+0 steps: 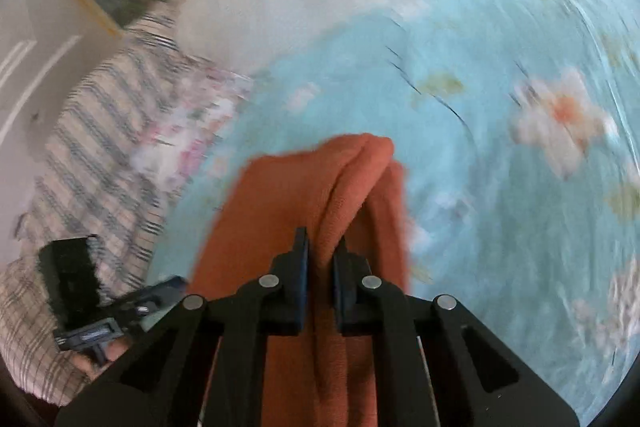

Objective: Fold small clothes

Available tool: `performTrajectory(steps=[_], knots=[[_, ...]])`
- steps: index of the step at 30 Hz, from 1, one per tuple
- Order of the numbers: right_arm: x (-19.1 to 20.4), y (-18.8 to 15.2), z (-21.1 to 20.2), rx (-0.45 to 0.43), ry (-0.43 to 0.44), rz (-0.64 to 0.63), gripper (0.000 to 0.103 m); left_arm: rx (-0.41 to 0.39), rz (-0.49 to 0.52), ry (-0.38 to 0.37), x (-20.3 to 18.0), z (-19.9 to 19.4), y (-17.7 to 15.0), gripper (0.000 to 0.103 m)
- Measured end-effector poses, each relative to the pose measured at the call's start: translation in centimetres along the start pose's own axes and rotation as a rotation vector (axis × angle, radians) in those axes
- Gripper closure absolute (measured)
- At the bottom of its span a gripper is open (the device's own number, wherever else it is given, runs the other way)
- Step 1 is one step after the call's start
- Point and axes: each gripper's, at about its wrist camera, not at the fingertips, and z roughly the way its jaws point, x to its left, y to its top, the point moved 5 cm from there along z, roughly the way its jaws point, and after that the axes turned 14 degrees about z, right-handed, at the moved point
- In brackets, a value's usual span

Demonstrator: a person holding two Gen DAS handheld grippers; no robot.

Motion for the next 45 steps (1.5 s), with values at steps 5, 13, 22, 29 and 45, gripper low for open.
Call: performTrajectory(steps=[5,13,22,29,45], knots=[[-2.0,-0.9,1.6,0.007,-0.019,0.029,0.092,0.103,-0.001,0.046,0.4,3.5,-2.2,0.079],[-2.1,-0.8,1.4,-0.002,-0.050,0.023,0.092,0.114,0.021,0.113,0.2,4.6,-3.5,0.080],[3.6,0.3,-1.6,-0.078,-0.039,-0.069,0.088,0.089,0.010,0.061,-0.5,2.0,-3.7,0.079],[4.3,3.4,0.9,-0.154,-0.197,-0.111,0.046,0.090,0.084,0.033,-3.3,0.1,-5.1,0.079],[-1.3,4.8,4.1,-0.054,-0.193,-0.005,0.092,0.106,0.060,-0.032,-3.1,1.9,-5.4,0.080]])
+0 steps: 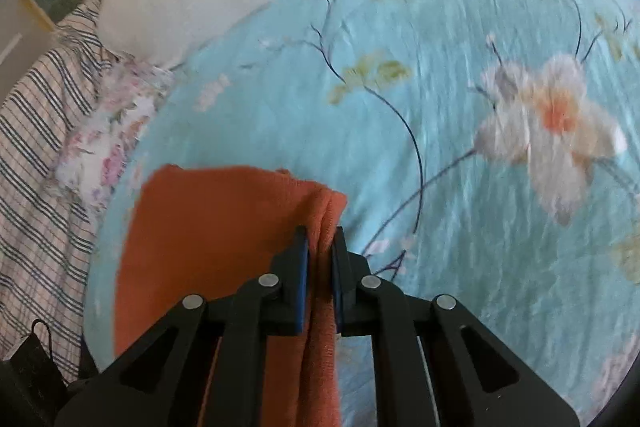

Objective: Fold small clothes

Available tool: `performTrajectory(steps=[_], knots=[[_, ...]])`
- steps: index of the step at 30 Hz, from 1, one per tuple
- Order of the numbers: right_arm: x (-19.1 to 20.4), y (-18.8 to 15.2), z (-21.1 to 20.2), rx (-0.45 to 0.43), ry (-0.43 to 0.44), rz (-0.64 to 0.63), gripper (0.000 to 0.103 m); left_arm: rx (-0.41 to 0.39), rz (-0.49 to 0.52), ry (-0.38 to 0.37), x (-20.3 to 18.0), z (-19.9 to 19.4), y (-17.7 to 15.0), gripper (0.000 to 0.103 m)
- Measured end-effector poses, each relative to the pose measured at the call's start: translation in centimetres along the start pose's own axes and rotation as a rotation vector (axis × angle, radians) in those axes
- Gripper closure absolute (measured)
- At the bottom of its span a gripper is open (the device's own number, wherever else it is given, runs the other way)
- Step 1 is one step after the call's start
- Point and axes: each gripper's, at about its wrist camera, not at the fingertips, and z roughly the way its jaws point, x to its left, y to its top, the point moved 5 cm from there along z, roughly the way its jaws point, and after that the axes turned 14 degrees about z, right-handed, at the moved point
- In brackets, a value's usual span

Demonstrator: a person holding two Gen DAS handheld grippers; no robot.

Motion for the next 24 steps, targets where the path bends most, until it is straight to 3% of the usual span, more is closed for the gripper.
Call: performTrajectory(steps=[3,5,9,13,16,18,20,24], knots=[[0.6,0.2,-0.2,0.006,-0.017,-0.007,0.090,-0.009,-0.014,0.010,0.1,0.7,-0.6,0.081],[1.0,0.4,-1.1,-0.012,-0.012,0.005,0.082,-0.008,-0.014,0.022,0.0,0.7,-0.6,0.081],[2.1,-0.6,-5.1,-0.067,0.061,0.004,0.082,0.004,-0.019,0.015,0.0,0.3,-0.2,0.081],[3.7,-5.3,-7.4,0.000,0.140,-0.071,0.082,-0.009,-0.024,0.011,0.2,-1.0,0.2,0.080],[2.3,-8.7,-6.6,0.069,0.086,-0.095,0.082,-0.019,-0.011,0.001,-0.2,-1.9,0.2,0.080],[0.2,-9.5,-5.4,0.069,0.043,-0.084,0.087,-0.018,0.004,-0.003,-0.7,-2.2,0.1,0.079],[-1.1,-9.1,-5.1,0.056,0.059,-0.040,0.103,-0.006,0.020,0.001,-1.1,-2.0,-0.5,0.078],[-1.4,-9.0,-5.3,0.041,0.057,-0.024,0.103,0.016,0.008,0.019,-1.0,-0.6,-1.7,0.080]])
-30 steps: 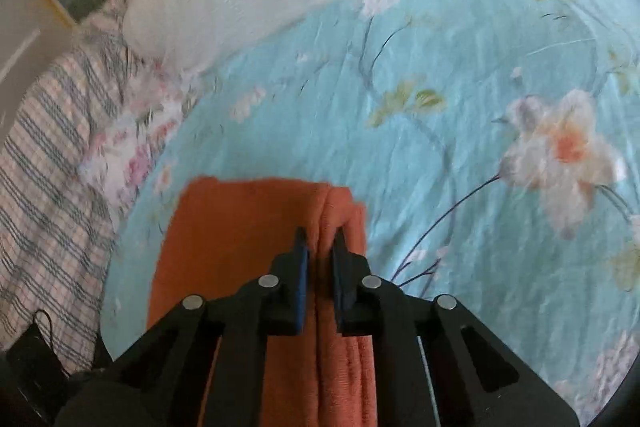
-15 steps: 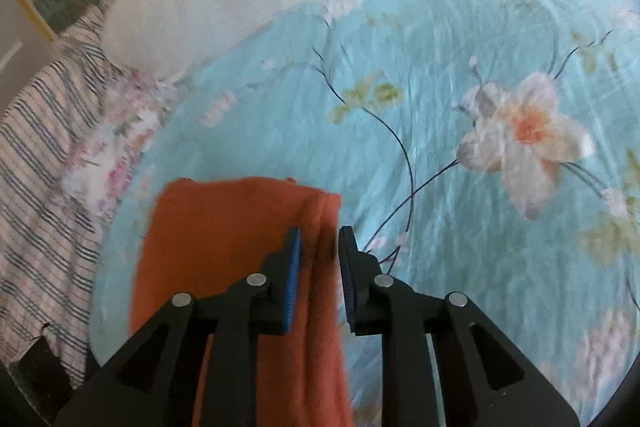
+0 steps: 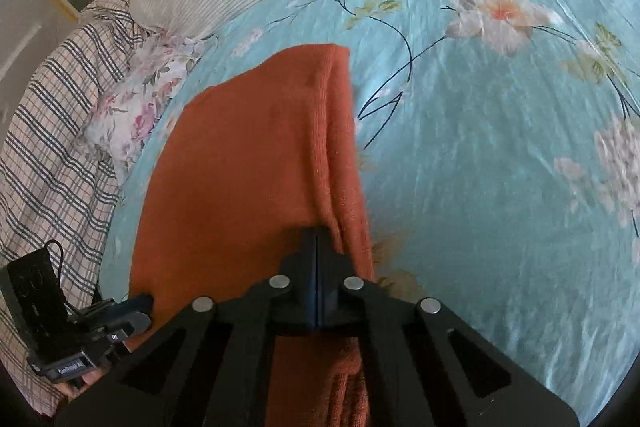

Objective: Fold small clothes

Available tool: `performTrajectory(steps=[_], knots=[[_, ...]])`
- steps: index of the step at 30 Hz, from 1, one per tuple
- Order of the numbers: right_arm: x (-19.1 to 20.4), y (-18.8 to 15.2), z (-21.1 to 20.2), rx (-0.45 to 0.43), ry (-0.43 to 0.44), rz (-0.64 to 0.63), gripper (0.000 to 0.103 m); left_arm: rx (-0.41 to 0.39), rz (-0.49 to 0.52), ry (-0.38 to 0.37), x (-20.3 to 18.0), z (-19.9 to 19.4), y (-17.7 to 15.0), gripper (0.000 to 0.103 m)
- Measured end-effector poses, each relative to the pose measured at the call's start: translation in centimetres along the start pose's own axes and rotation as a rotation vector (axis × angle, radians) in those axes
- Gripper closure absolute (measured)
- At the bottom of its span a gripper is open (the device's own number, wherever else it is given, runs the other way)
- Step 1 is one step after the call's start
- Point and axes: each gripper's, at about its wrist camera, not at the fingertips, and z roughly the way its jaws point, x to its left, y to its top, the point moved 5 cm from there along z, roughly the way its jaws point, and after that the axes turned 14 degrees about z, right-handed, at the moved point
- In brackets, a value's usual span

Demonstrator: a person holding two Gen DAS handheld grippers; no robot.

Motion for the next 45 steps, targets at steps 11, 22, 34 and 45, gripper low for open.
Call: performTrajectory(steps=[11,22,34,45], knots=[[1.0,-2.1,-2.7,-0.030,-0.028,-0.040,0.099,-0.006,0.002,0.059,-0.9,-0.7,-0.6,0.079],[3.4,-6.5,-5.3,-0.014,0.028,-0.116,0.099,-0.015,0.033,0.144,-2.3,-3.1,-3.8,0.070],[2.0,-7.9,-6.3,-0.016,0.004,-0.066,0.099,-0.011,0.032,0.188,-2.9,-4.5,-6.3,0.059],[2.5,-11.8,-8.7,-0.036,-0.065,-0.170,0.047,-0.006,-0.039,0.323,-1.9,-7.8,-8.1,0.027]])
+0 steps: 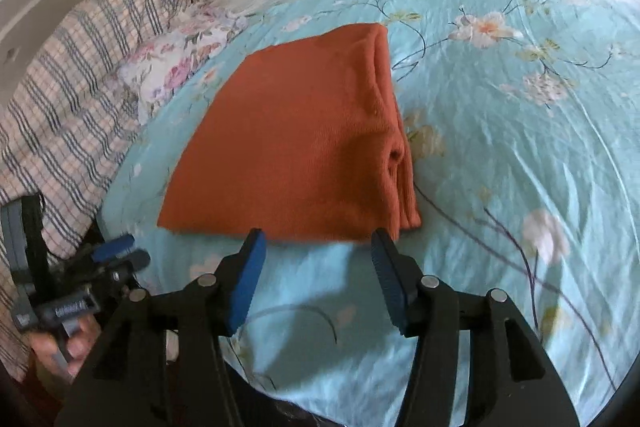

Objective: Fold small clothes

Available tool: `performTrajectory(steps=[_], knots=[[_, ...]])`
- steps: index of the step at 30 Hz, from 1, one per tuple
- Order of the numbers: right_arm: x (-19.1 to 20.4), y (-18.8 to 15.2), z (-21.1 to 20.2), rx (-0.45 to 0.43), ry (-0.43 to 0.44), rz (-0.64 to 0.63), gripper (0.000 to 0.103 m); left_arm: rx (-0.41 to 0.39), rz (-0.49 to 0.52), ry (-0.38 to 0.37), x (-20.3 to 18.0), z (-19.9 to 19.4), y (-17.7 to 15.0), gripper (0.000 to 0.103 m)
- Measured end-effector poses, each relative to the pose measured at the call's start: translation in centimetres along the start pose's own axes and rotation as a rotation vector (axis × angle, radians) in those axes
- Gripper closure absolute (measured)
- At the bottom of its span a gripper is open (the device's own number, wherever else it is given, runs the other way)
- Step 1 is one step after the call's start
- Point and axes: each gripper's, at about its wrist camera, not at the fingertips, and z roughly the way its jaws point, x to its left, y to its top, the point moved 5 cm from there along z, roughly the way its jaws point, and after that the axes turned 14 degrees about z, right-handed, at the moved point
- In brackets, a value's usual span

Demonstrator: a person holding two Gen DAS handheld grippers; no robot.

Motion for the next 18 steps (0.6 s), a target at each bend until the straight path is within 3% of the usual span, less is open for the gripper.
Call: performTrajectory(steps=[7,18], knots=[[0.0,-1.1,-0.7,-0.004,-0.038,-0.043,0.039,0.096,0.016,0.123,0.8,0.5,-0.8,0.023],[1.4,-1.4,-0.7,0.018,-0.026,-0.079,0.037,0.111,0.102,0.217,0.1,-1.1,0.0,0.023]])
